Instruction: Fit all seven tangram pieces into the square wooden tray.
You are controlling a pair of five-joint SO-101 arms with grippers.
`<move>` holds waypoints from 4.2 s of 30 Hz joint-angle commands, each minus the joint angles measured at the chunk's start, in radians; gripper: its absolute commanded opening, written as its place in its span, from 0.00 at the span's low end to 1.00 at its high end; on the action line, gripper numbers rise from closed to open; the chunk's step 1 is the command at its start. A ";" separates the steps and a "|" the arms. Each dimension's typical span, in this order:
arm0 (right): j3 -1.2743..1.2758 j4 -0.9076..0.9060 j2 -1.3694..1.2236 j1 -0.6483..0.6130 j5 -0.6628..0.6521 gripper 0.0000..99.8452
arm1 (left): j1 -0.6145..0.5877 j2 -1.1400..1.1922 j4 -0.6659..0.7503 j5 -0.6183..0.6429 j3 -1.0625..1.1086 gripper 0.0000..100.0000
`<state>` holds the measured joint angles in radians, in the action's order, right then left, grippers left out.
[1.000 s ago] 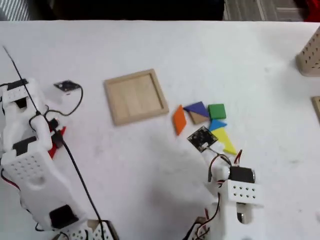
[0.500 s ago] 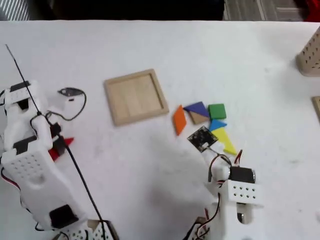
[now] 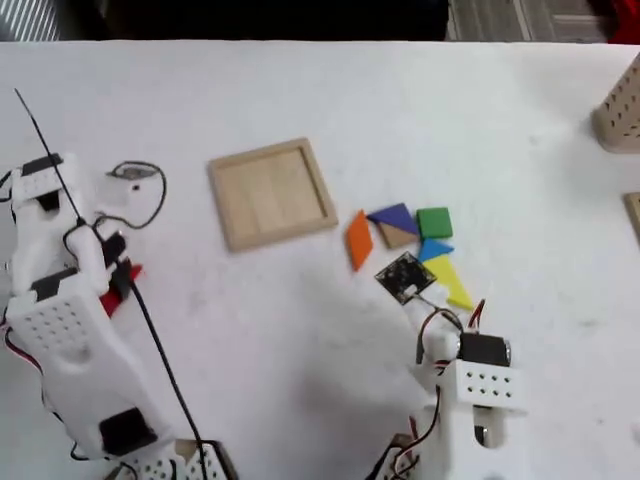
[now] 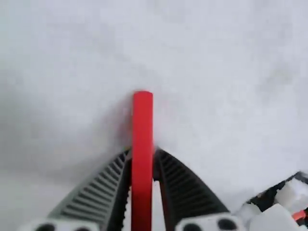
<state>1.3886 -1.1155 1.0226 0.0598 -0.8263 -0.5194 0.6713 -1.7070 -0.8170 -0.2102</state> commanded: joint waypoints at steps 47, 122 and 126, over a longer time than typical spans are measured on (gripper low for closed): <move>-0.005 -0.007 0.012 0.027 0.000 0.02 | 0.684 0.143 0.270 1.329 -0.644 0.02; -0.005 -0.010 0.012 0.027 -0.008 0.02 | 0.565 0.338 0.278 0.918 -0.720 0.02; -0.005 -0.010 0.012 0.027 -0.008 0.02 | 0.506 0.343 0.235 0.950 -0.720 0.02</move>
<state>1.3886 -1.1155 1.0226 0.0767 -0.8263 0.0652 1.0303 -1.4277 0.1005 -0.9390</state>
